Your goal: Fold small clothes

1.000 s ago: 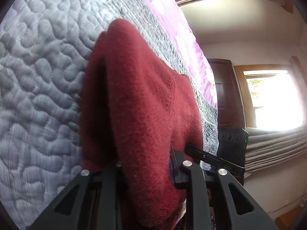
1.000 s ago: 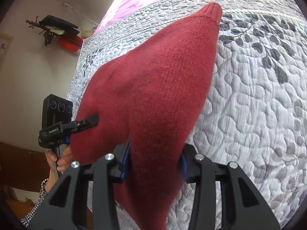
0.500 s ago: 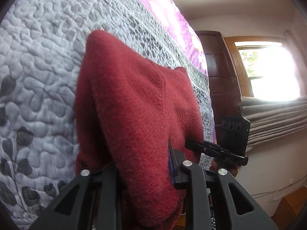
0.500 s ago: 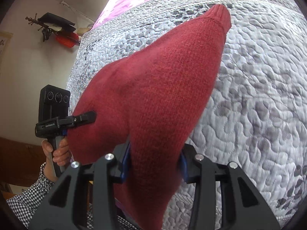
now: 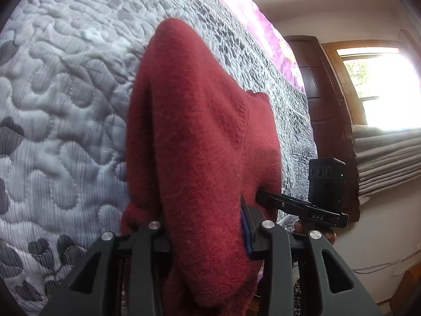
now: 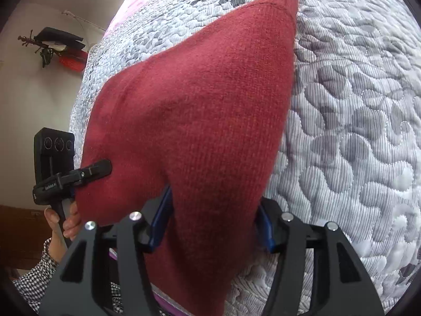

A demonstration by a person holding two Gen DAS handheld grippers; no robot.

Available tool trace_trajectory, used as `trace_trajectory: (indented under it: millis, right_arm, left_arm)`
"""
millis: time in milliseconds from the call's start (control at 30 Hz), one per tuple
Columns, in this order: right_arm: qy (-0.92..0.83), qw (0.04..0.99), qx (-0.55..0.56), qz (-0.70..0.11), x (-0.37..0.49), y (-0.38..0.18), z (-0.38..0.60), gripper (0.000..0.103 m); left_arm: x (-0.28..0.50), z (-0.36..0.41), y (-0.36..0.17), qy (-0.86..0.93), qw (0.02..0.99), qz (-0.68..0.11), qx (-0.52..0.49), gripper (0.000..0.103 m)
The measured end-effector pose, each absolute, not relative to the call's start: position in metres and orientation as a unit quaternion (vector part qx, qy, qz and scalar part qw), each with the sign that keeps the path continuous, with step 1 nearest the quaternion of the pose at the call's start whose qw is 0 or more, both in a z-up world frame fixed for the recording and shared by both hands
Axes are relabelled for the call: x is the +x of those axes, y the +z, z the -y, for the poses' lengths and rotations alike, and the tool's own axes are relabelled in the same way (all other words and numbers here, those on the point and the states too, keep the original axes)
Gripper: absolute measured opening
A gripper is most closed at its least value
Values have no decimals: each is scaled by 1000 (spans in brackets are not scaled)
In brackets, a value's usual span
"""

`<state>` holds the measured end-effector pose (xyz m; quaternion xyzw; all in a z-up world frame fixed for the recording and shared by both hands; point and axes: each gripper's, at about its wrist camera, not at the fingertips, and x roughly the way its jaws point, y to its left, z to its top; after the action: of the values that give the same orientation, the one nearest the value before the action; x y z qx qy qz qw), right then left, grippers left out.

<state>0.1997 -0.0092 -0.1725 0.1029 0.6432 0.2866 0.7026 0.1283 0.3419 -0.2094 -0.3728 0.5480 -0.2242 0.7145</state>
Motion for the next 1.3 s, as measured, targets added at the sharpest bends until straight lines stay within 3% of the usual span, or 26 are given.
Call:
trace_trajectory:
  millis: [233,367,433,533,700,933,1300]
  right_arm:
    - [277,727,78,-623,148,-153,19,71]
    - [283,714,95,-634,114,-164,25,71]
    - [285,709,97,-638,100,-172,27,69]
    - [282,699,105,-649,87,-188,27,57]
    - [286,684,158,-652,84,-197,37,22]
    - [276,710,135,-634,82,-167,45,19]
    - [241,717,100,-647,83,-199,34,25]
  left_arm:
    - [74,-344,-161,-187,779,-537,-265,58]
    - [41,-341,-154,-177,793,-533,-235,61]
    - [32,-339,-158,-166,796,-537,-226,61]
    - [20,-346,-174,-152,790,-548,-230,57]
    - [18,-334,-181,-125,796,-549,-223,47]
    - [5,-323,-177,-121,794,-549,-229,44]
    - [10,-310,-193,-116,798,-550,-218,44]
